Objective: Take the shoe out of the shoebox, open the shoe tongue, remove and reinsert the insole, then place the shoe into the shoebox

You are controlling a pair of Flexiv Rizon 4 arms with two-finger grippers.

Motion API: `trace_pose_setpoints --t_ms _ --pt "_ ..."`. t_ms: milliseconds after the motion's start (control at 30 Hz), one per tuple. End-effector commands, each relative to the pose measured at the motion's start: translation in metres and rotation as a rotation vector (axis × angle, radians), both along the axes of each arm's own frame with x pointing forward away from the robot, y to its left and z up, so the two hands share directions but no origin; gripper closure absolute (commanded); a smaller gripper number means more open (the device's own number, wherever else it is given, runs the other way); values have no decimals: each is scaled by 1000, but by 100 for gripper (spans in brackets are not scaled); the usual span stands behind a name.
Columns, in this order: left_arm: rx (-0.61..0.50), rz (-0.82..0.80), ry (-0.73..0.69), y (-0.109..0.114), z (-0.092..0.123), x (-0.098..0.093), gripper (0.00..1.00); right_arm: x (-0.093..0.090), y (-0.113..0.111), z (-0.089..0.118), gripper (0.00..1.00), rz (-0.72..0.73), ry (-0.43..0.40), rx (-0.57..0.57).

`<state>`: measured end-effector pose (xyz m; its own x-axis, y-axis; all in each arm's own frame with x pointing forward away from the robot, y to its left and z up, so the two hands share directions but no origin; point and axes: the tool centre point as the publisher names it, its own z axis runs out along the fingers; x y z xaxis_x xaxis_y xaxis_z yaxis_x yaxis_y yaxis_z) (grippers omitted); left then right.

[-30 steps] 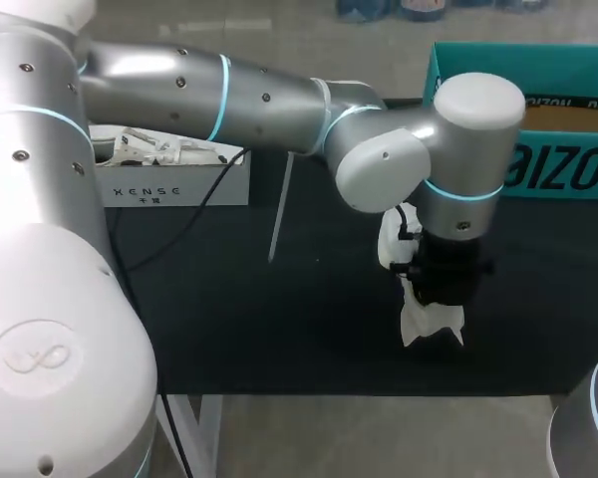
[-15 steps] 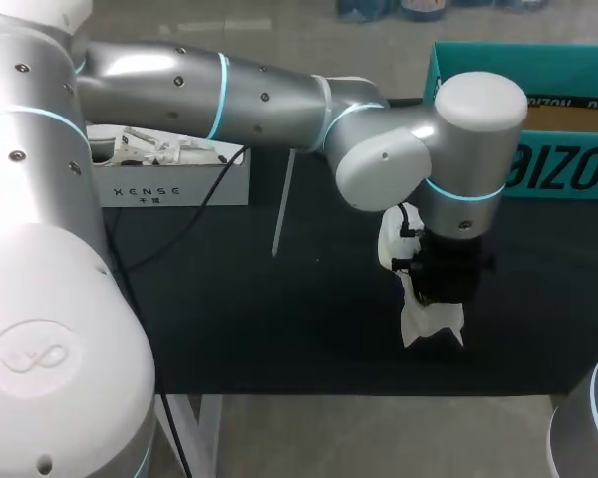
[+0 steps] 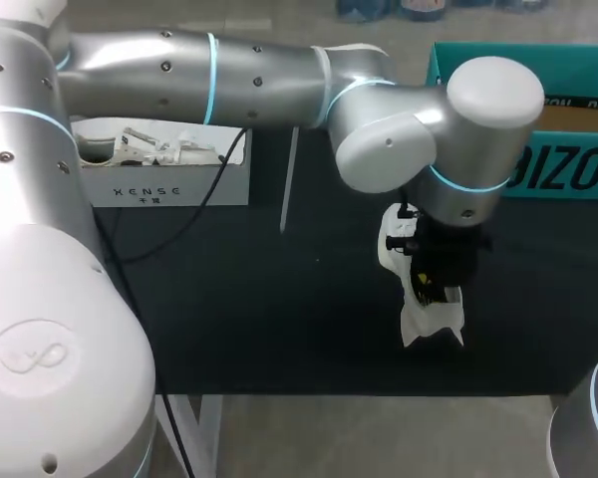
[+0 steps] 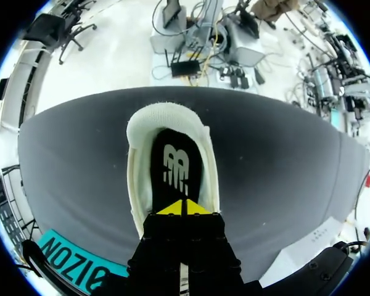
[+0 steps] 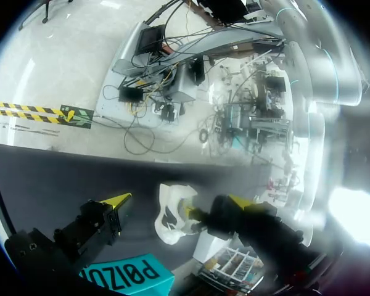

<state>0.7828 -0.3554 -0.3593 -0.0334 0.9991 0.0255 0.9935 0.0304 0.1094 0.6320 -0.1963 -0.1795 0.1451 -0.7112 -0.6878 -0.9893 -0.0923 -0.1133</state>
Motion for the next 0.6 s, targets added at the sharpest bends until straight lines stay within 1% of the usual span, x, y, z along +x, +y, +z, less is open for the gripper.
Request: trace_pose_setpoints --t_ms 33,167,300,367,400,433,467,500,533,567,600 --pt "20 -4 -5 -6 1 9 100 -8 1 0 0 -250 -259 47" --pt "25 -12 -16 -13 -1 16 100 -8 1 0 0 -250 -259 47" --pt "27 4 -28 -15 -1 16 100 -8 1 0 0 -250 -259 47" --pt "19 17 -23 -13 -2 15 100 -8 1 0 0 -250 -259 47" --pt "22 19 -15 -11 -4 14 90 -8 1 0 0 -250 -259 47" --pt "19 21 -10 -10 -6 13 66 -8 1 0 0 -250 -259 47" --pt "14 19 -5 -9 -8 13 55 -8 1 0 0 -250 -259 47" --pt "16 21 4 -8 -10 13 38 -8 1 0 0 -250 -259 47" --pt "13 24 4 -7 -11 12 6 -8 1 0 0 -250 -259 47" --pt "12 23 5 -7 -12 12 0 -8 1 0 0 -250 -259 47" --pt "12 25 6 -6 -13 12 0 -8 1 0 0 -250 -259 47"
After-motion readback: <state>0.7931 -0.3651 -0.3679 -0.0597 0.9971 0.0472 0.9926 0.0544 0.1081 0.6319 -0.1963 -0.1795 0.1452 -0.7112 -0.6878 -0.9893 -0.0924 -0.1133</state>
